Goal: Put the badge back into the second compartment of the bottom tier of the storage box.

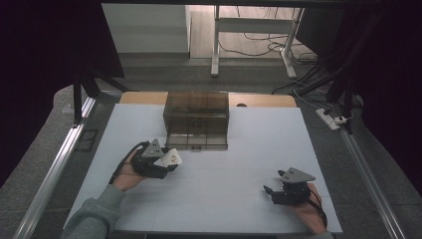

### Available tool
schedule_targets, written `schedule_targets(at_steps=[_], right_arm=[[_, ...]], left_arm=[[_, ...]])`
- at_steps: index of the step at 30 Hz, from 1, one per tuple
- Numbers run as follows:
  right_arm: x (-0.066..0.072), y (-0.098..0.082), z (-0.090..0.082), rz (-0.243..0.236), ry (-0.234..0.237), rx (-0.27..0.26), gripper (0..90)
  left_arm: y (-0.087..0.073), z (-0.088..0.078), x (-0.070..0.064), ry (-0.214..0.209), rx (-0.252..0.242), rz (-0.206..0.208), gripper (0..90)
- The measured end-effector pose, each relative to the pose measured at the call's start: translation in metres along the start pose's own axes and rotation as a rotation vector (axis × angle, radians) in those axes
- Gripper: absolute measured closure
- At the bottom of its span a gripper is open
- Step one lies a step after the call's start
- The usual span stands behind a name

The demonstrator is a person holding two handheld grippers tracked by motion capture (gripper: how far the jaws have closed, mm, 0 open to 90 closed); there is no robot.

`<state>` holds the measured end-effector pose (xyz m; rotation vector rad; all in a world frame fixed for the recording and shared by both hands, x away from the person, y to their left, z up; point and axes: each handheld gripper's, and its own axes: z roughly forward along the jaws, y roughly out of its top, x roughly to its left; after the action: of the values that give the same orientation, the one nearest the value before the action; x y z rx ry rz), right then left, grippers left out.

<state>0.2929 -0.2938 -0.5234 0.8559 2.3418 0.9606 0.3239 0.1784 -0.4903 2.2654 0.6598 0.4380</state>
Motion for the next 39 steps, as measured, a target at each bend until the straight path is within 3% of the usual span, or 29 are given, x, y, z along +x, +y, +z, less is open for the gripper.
schedule_targets(at_steps=[8, 27, 39], right_arm=[[-0.001, 0.000, -0.001, 0.005, 0.001, -0.001, 22.5], [-0.002, 0.001, -0.005, 0.016, 0.007, -0.024, 22.4], [-0.003, 0.001, -0.005, 0.013, 0.014, -0.034, 22.4]], left_arm=[[0.001, 0.006, 0.014, 0.003, -0.014, -0.048, 32.4], [0.031, 0.028, 0.023, -0.004, -0.008, -0.022, 32.4], [0.060, 0.057, 0.038, -0.034, 0.004, 0.001, 32.4]])
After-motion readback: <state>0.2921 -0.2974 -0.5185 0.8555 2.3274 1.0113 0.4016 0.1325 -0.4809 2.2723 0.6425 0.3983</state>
